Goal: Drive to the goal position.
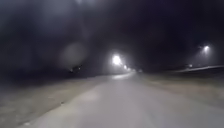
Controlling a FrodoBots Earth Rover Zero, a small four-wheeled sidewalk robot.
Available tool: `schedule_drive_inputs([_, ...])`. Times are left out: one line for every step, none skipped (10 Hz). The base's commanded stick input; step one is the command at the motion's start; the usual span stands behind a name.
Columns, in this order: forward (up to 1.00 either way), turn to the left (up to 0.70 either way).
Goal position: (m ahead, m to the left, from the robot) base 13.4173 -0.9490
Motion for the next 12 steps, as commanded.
schedule_drive_inputs([1.00,0.04])
schedule_drive_inputs([1.00,0.04])
schedule_drive_inputs([1.00,0.04])
schedule_drive_inputs([1.00,0.02])
schedule_drive_inputs([1.00,0.00])
schedule_drive_inputs([1.00,0.00])
schedule_drive_inputs([1.00,0.00])
schedule_drive_inputs([1.00,0.00])
schedule_drive_inputs([1.00,-0.03])
schedule_drive_inputs([1.00,-0.03])
schedule_drive_inputs([1.00,-0.01])
schedule_drive_inputs([1.00,0.00])
